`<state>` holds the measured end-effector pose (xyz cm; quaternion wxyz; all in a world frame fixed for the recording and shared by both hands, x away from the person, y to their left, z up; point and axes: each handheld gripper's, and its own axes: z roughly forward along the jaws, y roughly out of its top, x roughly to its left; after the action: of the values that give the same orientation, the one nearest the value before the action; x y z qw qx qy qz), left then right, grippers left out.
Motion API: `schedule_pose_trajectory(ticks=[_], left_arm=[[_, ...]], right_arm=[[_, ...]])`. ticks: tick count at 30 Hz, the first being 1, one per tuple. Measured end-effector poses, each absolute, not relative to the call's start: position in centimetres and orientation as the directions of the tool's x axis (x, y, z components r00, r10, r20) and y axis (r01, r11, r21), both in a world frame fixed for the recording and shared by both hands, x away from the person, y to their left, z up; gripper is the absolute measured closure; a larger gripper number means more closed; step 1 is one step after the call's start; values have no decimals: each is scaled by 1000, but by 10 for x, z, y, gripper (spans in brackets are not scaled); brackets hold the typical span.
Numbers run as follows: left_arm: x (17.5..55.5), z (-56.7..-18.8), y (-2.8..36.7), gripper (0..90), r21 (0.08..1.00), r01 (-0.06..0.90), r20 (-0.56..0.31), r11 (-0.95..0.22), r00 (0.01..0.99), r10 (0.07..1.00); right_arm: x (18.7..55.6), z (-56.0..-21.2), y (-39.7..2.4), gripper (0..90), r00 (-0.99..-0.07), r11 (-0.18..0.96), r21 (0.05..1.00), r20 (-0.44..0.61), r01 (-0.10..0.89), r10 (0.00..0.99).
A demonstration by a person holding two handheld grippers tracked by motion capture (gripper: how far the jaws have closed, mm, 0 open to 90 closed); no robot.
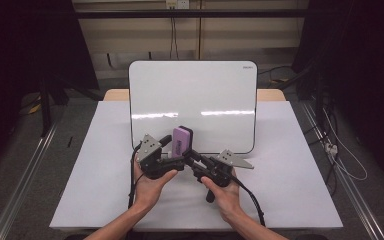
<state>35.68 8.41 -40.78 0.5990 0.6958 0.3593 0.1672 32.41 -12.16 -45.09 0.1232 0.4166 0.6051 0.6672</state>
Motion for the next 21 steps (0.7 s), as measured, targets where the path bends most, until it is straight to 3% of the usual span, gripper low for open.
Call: schedule_pose_trajectory(ticks=[6,10,21], left_arm=[[361,-403,88,82,951,307,-200,-30,687,698],[366,-401,91,64,931,362,-237,-42,689,684],[371,-392,102,26,946,306,-154,-106,714,683]], right_arm=[[326,-451,-126,668,-622,-222,916,392,335,678],[327,-450,-128,668,-617,-220,915,391,337,683],[331,-446,-145,669,-600,-185,931,345,313,722]])
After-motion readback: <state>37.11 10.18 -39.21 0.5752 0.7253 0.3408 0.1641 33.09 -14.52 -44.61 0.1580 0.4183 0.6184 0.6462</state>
